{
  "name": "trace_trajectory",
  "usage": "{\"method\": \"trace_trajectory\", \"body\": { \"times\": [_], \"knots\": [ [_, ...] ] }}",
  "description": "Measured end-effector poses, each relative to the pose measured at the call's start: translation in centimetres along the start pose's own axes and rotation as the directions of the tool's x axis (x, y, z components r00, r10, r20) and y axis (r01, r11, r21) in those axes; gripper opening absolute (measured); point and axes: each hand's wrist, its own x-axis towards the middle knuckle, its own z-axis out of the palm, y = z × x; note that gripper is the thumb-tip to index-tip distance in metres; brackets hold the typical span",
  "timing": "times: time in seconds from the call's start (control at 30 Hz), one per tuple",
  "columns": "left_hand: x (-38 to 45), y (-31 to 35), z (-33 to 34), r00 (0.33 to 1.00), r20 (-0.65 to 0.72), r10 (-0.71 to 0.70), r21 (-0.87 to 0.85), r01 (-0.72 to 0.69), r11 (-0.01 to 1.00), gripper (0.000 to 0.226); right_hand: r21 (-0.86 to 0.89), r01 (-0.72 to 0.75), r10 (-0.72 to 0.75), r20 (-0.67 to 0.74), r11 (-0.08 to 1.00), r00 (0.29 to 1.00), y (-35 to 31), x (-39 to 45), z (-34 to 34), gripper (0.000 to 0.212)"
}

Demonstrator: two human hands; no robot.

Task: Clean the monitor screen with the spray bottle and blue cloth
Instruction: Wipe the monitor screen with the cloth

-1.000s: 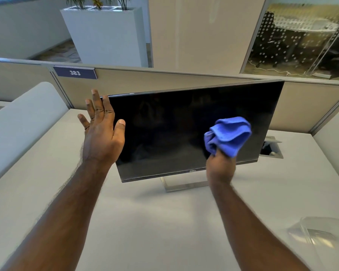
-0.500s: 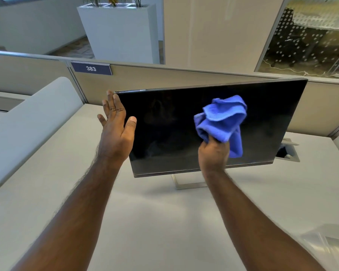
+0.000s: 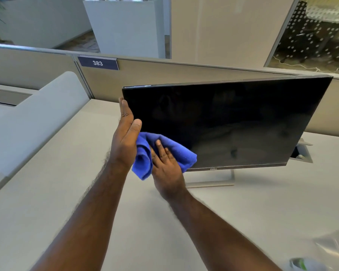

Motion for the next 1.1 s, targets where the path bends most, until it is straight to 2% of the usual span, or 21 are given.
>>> {"method": "trace_trajectory", "body": {
  "times": [0.13,0.23,0.33,0.4,0.5,0.63,0.67,0.73,0.77,0.83,0.9,0.93,1.03,1.1],
  "knots": [
    [-0.6,-0.8,0.2,1.0,0.023,-0.021,0.016,0.021,1.0,0.065,-0.055,-0.005,0.017,0.219,0.998,0.976,0.1,-4.3,1.5,0.06],
    [-0.7,-1.0,0.3,1.0,0.015,-0.015,0.033,0.015,0.999,0.066,-0.076,-0.052,0.071,0.267,0.996,0.961,0.8,-7.3,1.7,0.064],
    [-0.8,-0.8,0.4,1.0,0.008,-0.005,0.081,0.004,0.997,0.066,-0.111,-0.1,0.127,0.279,0.989,0.952,1.8,-9.2,1.4,0.052],
    [-0.8,-0.7,0.5,1.0,0.006,0.003,0.085,-0.004,0.996,0.067,-0.167,-0.129,0.177,0.321,0.977,0.93,2.7,-10.1,0.9,0.051],
    [-0.6,-0.5,0.6,0.999,0.003,0.036,0.122,-0.036,0.992,0.065,-0.147,-0.281,0.308,0.226,0.949,0.924,4.5,-11.9,0.2,0.053],
    [-0.1,0.2,0.9,0.995,-0.008,0.104,0.29,-0.097,0.952,0.065,0.032,-0.432,0.422,0.159,0.901,0.892,8.2,-13.7,-1.5,0.065],
    [0.0,0.4,1.0,0.992,-0.016,0.123,0.358,-0.109,0.927,0.065,0.082,-0.519,0.502,0.167,0.851,0.849,9.0,-14.3,-1.9,0.064],
    [0.4,1.0,1.4,0.99,-0.012,0.141,0.486,-0.118,0.866,0.066,0.167,-0.729,0.706,0.18,0.664,0.685,10.3,-15.4,-2.4,0.057],
    [0.6,1.2,1.5,0.99,-0.003,0.141,0.542,-0.116,0.833,0.067,0.236,-0.786,0.788,0.11,0.571,0.605,11.1,-15.4,-2.9,0.052],
    [1.0,1.7,1.9,0.99,0.013,0.139,0.629,-0.116,0.769,0.068,0.426,-0.747,0.834,-0.032,0.51,0.551,12.5,-14.5,-4.3,0.037],
    [1.3,2.1,2.1,0.99,0.028,0.139,0.686,-0.12,0.718,0.07,0.616,-0.654,0.85,-0.049,0.439,0.524,13.7,-12.9,-6.0,0.011],
    [1.3,2.3,2.2,0.99,0.033,0.138,0.71,-0.121,0.694,0.07,0.638,-0.657,0.883,-0.081,0.402,0.462,14.9,-12.1,-6.7,0.012],
    [1.5,2.7,2.7,0.989,0.042,0.14,0.762,-0.122,0.636,0.069,0.577,-0.785,0.974,-0.111,0.224,0.195,18.8,-12.4,-7.0,0.011],
    [1.5,2.9,3.0,0.988,0.058,0.144,0.776,-0.135,0.616,0.069,0.624,-0.755,0.978,-0.164,0.203,0.127,19.6,-12.4,-7.4,0.009]
  ]
}}
